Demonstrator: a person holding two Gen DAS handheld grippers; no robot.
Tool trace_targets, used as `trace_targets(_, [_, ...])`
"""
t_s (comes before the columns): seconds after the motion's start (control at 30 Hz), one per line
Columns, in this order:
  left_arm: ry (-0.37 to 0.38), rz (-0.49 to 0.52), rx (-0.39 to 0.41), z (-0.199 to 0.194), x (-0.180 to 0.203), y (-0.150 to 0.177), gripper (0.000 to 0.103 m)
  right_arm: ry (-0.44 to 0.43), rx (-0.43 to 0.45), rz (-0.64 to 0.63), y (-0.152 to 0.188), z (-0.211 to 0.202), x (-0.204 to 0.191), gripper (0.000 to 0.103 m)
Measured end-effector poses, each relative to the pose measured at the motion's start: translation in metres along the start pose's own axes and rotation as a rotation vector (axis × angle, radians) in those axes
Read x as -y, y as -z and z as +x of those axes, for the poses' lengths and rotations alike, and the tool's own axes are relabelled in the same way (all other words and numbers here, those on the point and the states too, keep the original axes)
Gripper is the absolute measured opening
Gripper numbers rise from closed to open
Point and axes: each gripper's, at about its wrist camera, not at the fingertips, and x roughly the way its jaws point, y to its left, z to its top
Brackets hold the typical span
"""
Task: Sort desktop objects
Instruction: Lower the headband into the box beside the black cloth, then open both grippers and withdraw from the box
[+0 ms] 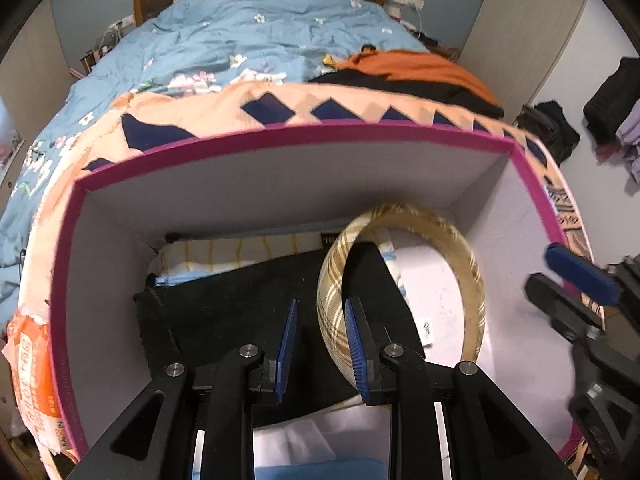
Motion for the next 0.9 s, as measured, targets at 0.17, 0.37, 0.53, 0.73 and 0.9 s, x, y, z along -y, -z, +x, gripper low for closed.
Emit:
trace_targets(0.17, [-0.011,0.025,-0.084,0.019,0.009,-0.002,0.025,-0.027,0.033,-0.012,0.003,-0.016,-0.006,0.027])
trace_targets(0.37, [0.026,-0.078,-0.079,0.024,0.001,-0.010,0.014,-0.048,0.072,-0.019,0.009,-0.031,-0.010,0.033])
trace_targets(0.53, [0.055,-0.184,-0.023,0.019,-0.010,-0.012,0.012,-0.047,0.083,0.008,0.017,-0.034,-0.004,0.033])
trace_targets(0.73, [0.083,-0.166,-0.013,0.017,-0.002,-0.012,0.015,-0.086,0.098,0.041,0.028,-0.038,0.000,0.033])
trace_targets(0.9, [0.099,-0.164,0.015,0.013,-0.003,-0.014,0.019,-0.115,0.116,0.041,0.036,-0.049,-0.006,0.034])
